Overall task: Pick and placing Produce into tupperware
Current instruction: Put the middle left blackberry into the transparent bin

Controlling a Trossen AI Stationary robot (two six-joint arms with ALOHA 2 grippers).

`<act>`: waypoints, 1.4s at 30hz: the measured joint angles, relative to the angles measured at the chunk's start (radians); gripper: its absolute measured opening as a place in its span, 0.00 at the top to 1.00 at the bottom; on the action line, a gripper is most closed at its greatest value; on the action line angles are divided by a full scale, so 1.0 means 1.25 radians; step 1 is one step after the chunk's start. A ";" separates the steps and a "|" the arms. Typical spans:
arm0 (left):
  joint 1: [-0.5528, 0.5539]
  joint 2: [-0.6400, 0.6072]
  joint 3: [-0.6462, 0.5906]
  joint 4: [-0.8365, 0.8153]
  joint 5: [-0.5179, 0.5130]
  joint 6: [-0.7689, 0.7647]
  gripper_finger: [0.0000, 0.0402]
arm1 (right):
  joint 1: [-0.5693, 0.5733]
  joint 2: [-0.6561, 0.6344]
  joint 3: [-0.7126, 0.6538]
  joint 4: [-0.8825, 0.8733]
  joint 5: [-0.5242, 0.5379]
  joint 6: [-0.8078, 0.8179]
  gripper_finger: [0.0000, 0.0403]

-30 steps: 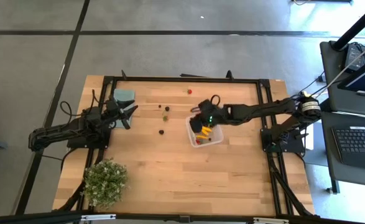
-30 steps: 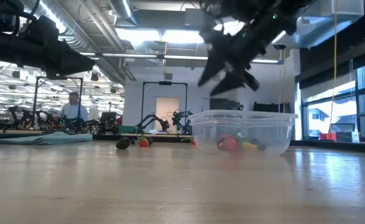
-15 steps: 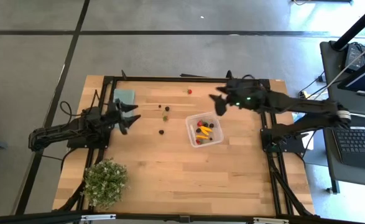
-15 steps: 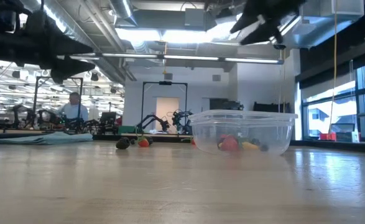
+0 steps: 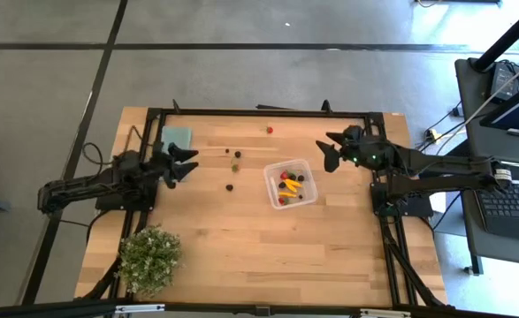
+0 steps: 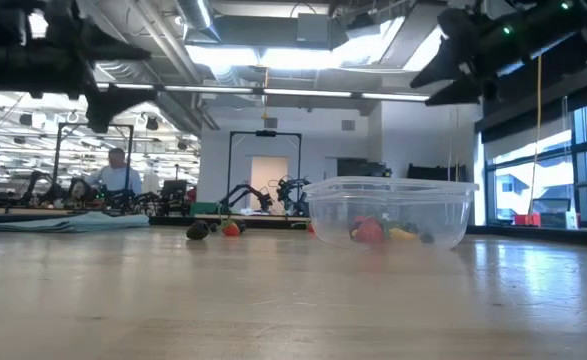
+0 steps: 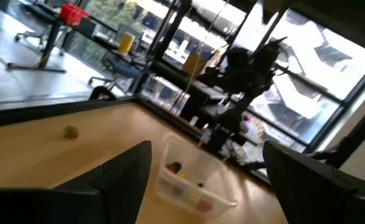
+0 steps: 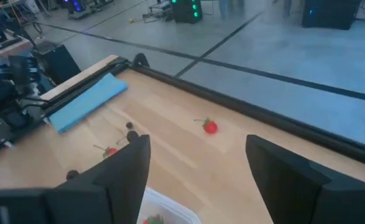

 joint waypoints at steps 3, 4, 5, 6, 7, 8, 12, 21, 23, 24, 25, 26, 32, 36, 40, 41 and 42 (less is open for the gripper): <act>0.000 0.070 0.000 0.030 -0.008 0.015 0.26 | 0.000 -0.034 -0.040 0.001 -0.016 0.000 0.34; -0.001 0.095 0.000 0.046 -0.008 0.022 0.26 | 0.000 -0.043 -0.049 0.001 -0.018 0.000 0.34; -0.003 0.121 0.000 0.064 -0.008 0.033 0.26 | 0.000 -0.053 -0.057 0.002 -0.019 0.001 0.34; -0.007 0.149 0.000 0.086 -0.009 0.045 0.26 | 0.000 -0.060 -0.064 0.003 -0.019 0.000 0.34; -0.013 0.181 0.000 0.111 -0.010 0.063 0.26 | 0.000 -0.066 -0.069 0.003 -0.019 -0.001 0.34; -0.021 0.214 0.000 0.131 -0.012 0.086 0.26 | 0.000 -0.071 -0.073 0.002 -0.019 -0.002 0.34; -0.067 0.361 0.019 0.210 -0.065 0.215 0.26 | -0.004 -0.079 -0.074 -0.005 -0.019 -0.004 0.34; -0.152 0.704 0.223 0.196 -0.083 0.374 0.26 | -0.004 -0.079 -0.074 -0.006 -0.019 -0.046 0.34; -0.158 0.772 0.246 0.194 -0.082 0.334 0.26 | -0.004 -0.079 -0.074 -0.006 -0.019 -0.047 0.34; -0.158 0.802 0.252 0.196 -0.075 0.313 0.26 | -0.004 -0.079 -0.074 -0.007 -0.019 -0.047 0.34; -0.158 0.829 0.252 0.196 -0.064 0.292 0.26 | -0.004 -0.079 -0.074 -0.009 -0.019 -0.047 0.34; -0.158 0.858 0.252 0.191 -0.050 0.270 0.26 | -0.004 -0.079 -0.074 -0.010 -0.019 -0.047 0.34; -0.201 0.989 0.251 0.240 -0.040 0.200 0.26 | -0.004 -0.079 -0.074 -0.011 -0.019 -0.047 0.34; -0.223 1.043 0.251 0.242 -0.127 0.209 0.26 | -0.004 -0.079 -0.074 -0.011 -0.019 -0.047 0.34; -0.226 1.086 0.251 0.242 -0.176 0.208 0.26 | -0.004 -0.079 -0.074 -0.011 -0.019 -0.047 0.34; -0.226 1.096 0.251 0.243 -0.195 0.206 0.26 | -0.004 -0.079 -0.074 -0.011 -0.019 -0.047 0.34; -0.226 1.106 0.251 0.244 -0.210 0.206 0.26 | -0.004 -0.079 -0.074 -0.012 -0.019 -0.047 0.34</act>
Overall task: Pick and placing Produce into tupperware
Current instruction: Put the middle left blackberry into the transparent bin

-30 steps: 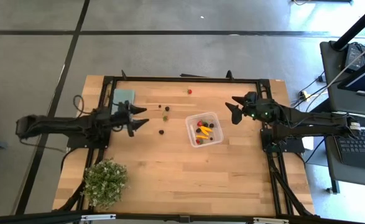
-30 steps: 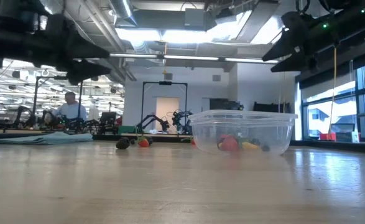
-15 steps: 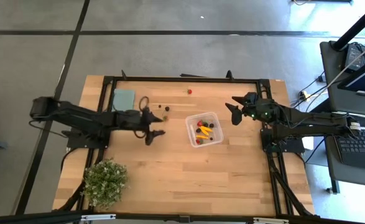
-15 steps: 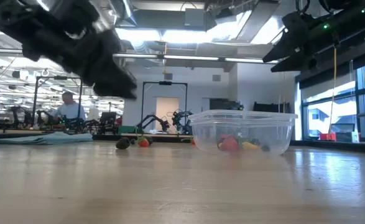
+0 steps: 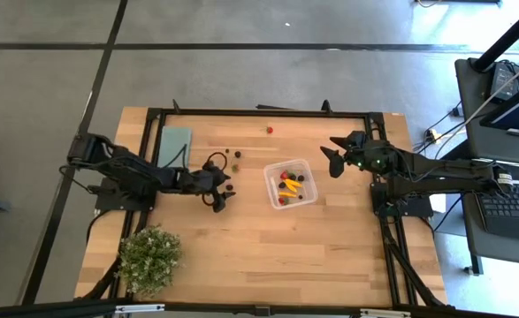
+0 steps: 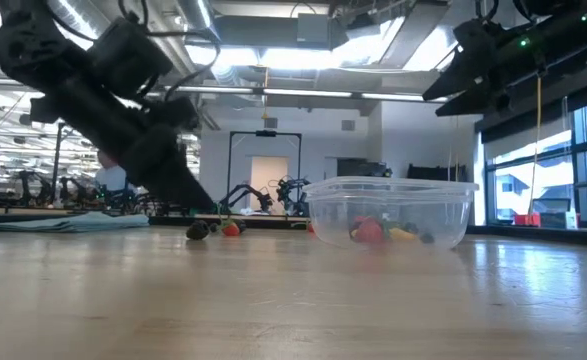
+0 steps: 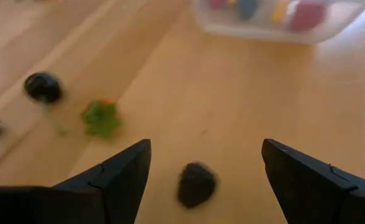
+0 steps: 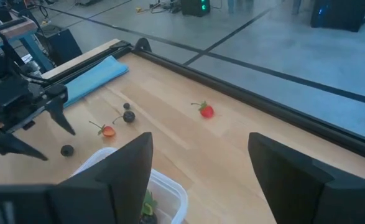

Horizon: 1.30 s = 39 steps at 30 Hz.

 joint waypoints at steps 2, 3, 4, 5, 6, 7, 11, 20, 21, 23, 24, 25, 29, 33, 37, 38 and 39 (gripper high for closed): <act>0.000 0.020 0.000 0.000 -0.013 0.000 0.26 | 0.000 0.000 0.000 -0.002 0.000 0.000 0.34; 0.000 0.028 0.000 0.000 -0.012 -0.004 0.26 | 0.000 0.000 0.000 -0.002 0.000 0.000 0.34; 0.000 0.036 0.000 0.001 -0.011 -0.012 0.26 | 0.000 0.000 0.000 -0.002 0.000 0.000 0.34; 0.000 0.042 0.000 0.002 -0.011 -0.019 0.26 | 0.000 0.000 0.000 -0.002 0.000 0.000 0.34; 0.000 0.049 0.000 0.003 -0.010 -0.022 0.26 | 0.000 0.000 0.000 -0.002 0.000 0.000 0.34; 0.000 0.054 0.000 0.002 -0.010 -0.028 0.26 | 0.000 0.000 0.000 -0.002 0.000 0.000 0.34; 0.000 0.069 -0.001 -0.002 -0.012 -0.042 0.28 | 0.000 0.000 0.000 -0.002 0.000 0.000 0.34; 0.000 0.085 -0.001 0.002 -0.018 -0.063 0.43 | 0.000 0.000 0.000 -0.003 0.000 -0.003 0.34; 0.000 0.085 -0.001 0.002 -0.018 -0.067 0.44 | 0.000 0.000 0.000 -0.003 0.000 -0.003 0.34; 0.000 0.085 -0.001 0.002 -0.021 -0.079 0.48 | 0.000 0.000 0.000 -0.003 0.000 -0.003 0.34; 0.001 0.085 -0.001 0.002 -0.021 -0.081 0.49 | 0.000 0.000 0.000 -0.003 0.000 -0.003 0.34; 0.001 0.085 -0.001 0.001 -0.022 -0.082 0.51 | 0.000 0.000 0.000 -0.003 0.000 -0.003 0.34; 0.001 0.085 -0.001 0.001 -0.020 -0.083 0.57 | 0.000 0.000 0.000 -0.003 0.000 -0.003 0.34; 0.000 0.085 -0.001 0.011 -0.008 -0.084 0.68 | 0.000 0.000 0.000 -0.004 0.000 -0.003 0.34; 0.000 0.083 -0.001 0.063 0.000 -0.088 0.79 | 0.000 0.000 0.000 -0.004 0.000 -0.023 0.34; 0.000 0.083 0.000 0.083 -0.001 -0.095 0.79 | 0.000 0.000 0.000 -0.004 0.000 -0.024 0.34; 0.000 0.083 0.004 0.095 -0.001 -0.105 0.79 | 0.000 0.000 0.000 -0.004 0.000 -0.025 0.34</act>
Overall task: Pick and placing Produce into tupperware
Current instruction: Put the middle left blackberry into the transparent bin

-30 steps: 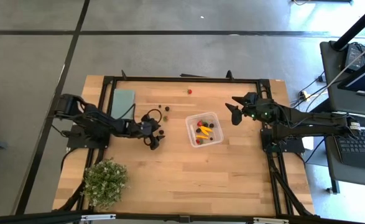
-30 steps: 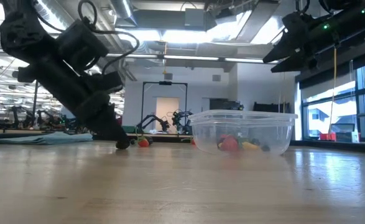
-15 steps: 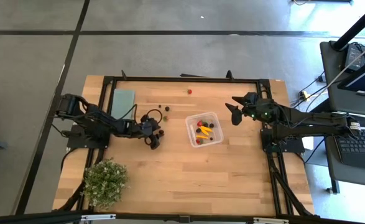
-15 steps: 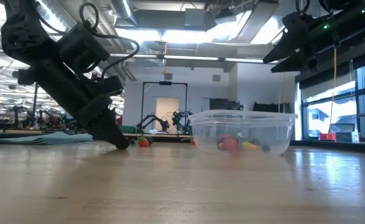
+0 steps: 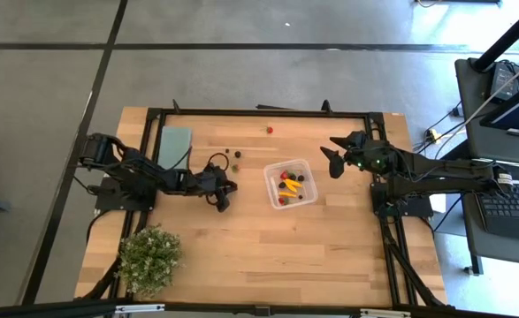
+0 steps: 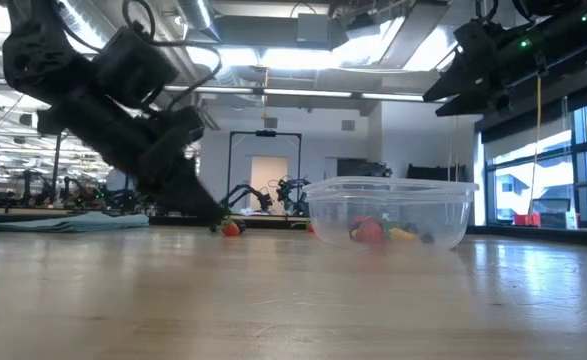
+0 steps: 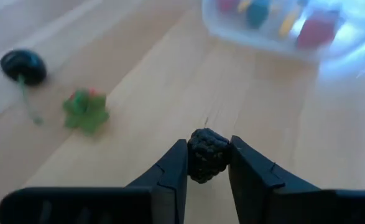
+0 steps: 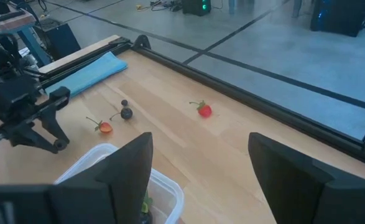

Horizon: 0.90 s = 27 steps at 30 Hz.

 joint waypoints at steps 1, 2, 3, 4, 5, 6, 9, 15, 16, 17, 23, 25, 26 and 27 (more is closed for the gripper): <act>0.000 0.000 0.007 0.004 0.000 -0.012 0.79 | 0.000 0.000 0.000 0.000 0.000 0.000 0.34; 0.001 0.000 0.019 0.003 0.000 -0.025 0.79 | 0.000 0.000 0.000 0.000 0.000 -0.001 0.34; 0.001 0.000 0.032 0.003 0.000 -0.038 0.79 | 0.000 0.000 0.000 0.000 0.000 -0.002 0.34; 0.001 0.000 0.051 0.003 0.003 -0.042 0.79 | 0.000 0.000 0.000 0.000 0.000 -0.002 0.34; 0.001 0.000 0.073 0.003 0.011 -0.042 0.79 | 0.000 0.000 0.000 0.000 0.000 -0.002 0.34; 0.001 0.000 0.100 0.003 0.025 -0.035 0.79 | 0.000 0.000 0.000 0.000 0.000 -0.004 0.34; 0.001 0.002 0.204 -0.033 0.056 0.032 0.79 | 0.000 0.000 0.000 0.000 0.000 -0.011 0.34; 0.009 0.051 0.455 -0.221 0.063 0.184 0.79 | 0.000 0.000 0.000 0.000 0.000 -0.018 0.34; 0.014 0.065 0.494 -0.262 0.063 0.191 0.79 | 0.000 0.000 0.000 0.000 0.000 -0.017 0.34; 0.018 0.083 0.536 -0.298 0.064 0.193 0.79 | 0.000 0.000 0.000 0.000 0.000 -0.018 0.34; 0.045 0.224 0.747 -0.501 0.124 0.194 0.79 | 0.000 0.000 0.000 0.001 0.000 -0.017 0.34; 0.049 0.272 0.807 -0.536 0.157 0.194 0.79 | 0.000 0.000 0.000 0.000 0.000 -0.016 0.34; 0.050 0.292 0.835 -0.543 0.172 0.194 0.79 | 0.000 0.000 0.000 0.001 0.000 -0.016 0.34; 0.051 0.309 0.860 -0.563 0.183 0.194 0.79 | 0.000 0.000 0.000 0.000 0.000 -0.016 0.34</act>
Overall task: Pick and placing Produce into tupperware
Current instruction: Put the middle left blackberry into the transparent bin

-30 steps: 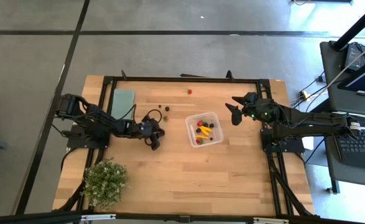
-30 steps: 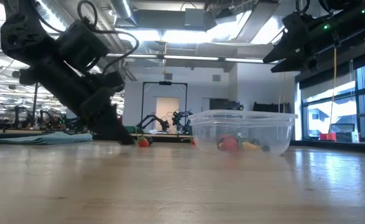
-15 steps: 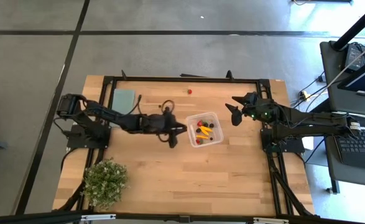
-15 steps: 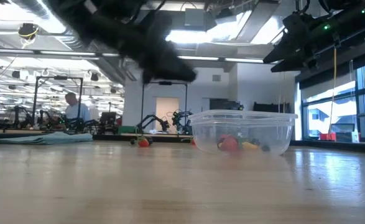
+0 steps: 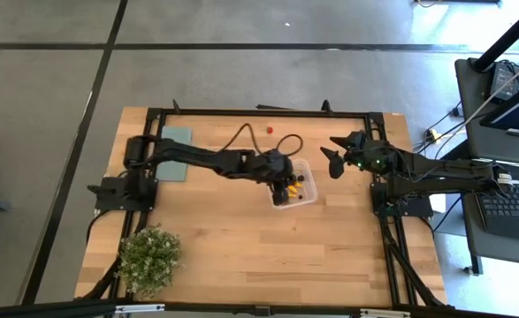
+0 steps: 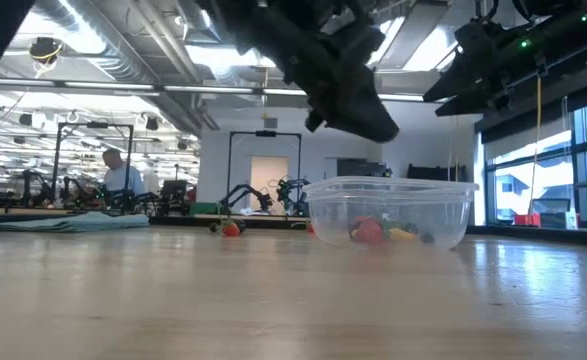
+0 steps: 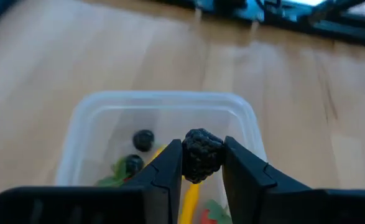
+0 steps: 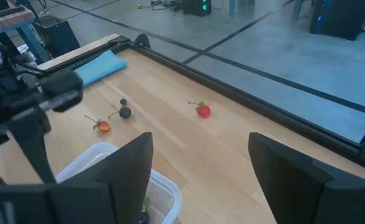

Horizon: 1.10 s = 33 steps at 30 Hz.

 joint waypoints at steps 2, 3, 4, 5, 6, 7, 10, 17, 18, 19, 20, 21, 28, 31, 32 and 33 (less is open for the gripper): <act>0.000 0.029 0.048 -0.054 0.008 0.000 0.78 | 0.000 0.000 0.000 -0.001 0.000 0.000 0.34; 0.001 0.044 0.068 -0.084 0.008 0.000 0.77 | 0.000 0.000 0.000 -0.004 0.000 0.001 0.34; 0.002 0.059 0.087 -0.119 0.010 -0.001 0.77 | 0.000 0.000 0.000 -0.004 0.000 0.002 0.34; 0.003 0.070 0.101 -0.154 0.010 -0.003 0.76 | 0.000 0.000 0.000 -0.006 0.000 0.002 0.34; 0.004 0.080 0.111 -0.182 0.009 -0.004 0.76 | 0.000 0.000 0.000 -0.009 0.000 0.002 0.34; 0.005 0.090 0.118 -0.192 0.009 -0.004 0.76 | 0.000 0.000 0.000 -0.010 0.000 0.002 0.34; 0.005 0.105 0.126 -0.203 0.022 -0.004 0.77 | 0.000 0.000 0.000 -0.026 0.000 0.002 0.34; 0.005 0.106 0.127 -0.193 0.030 -0.019 0.70 | 0.000 0.000 0.000 -0.047 0.000 0.002 0.34; 0.005 0.106 0.127 -0.188 0.025 -0.019 0.69 | 0.000 0.000 0.000 -0.047 0.000 0.002 0.34; 0.005 0.106 0.127 -0.182 0.022 -0.019 0.67 | 0.000 0.000 0.000 -0.046 0.000 0.002 0.34; 0.005 0.106 0.127 -0.178 0.022 -0.019 0.66 | 0.000 0.000 0.000 -0.047 0.000 0.002 0.34; 0.005 0.106 0.127 -0.176 0.022 -0.019 0.65 | 0.000 0.000 0.000 -0.046 0.000 0.002 0.34; 0.004 0.103 0.127 -0.183 0.023 -0.021 0.62 | 0.000 0.000 0.000 -0.046 0.000 0.003 0.34; 0.007 0.085 0.128 -0.189 0.022 -0.018 0.61 | 0.000 0.000 0.000 -0.046 0.000 0.004 0.34; 0.010 0.073 0.128 -0.204 0.022 -0.019 0.61 | 0.000 0.000 0.000 -0.046 0.000 0.003 0.34; 0.014 0.062 0.128 -0.222 0.021 -0.018 0.61 | 0.000 0.000 0.000 -0.046 0.000 0.003 0.34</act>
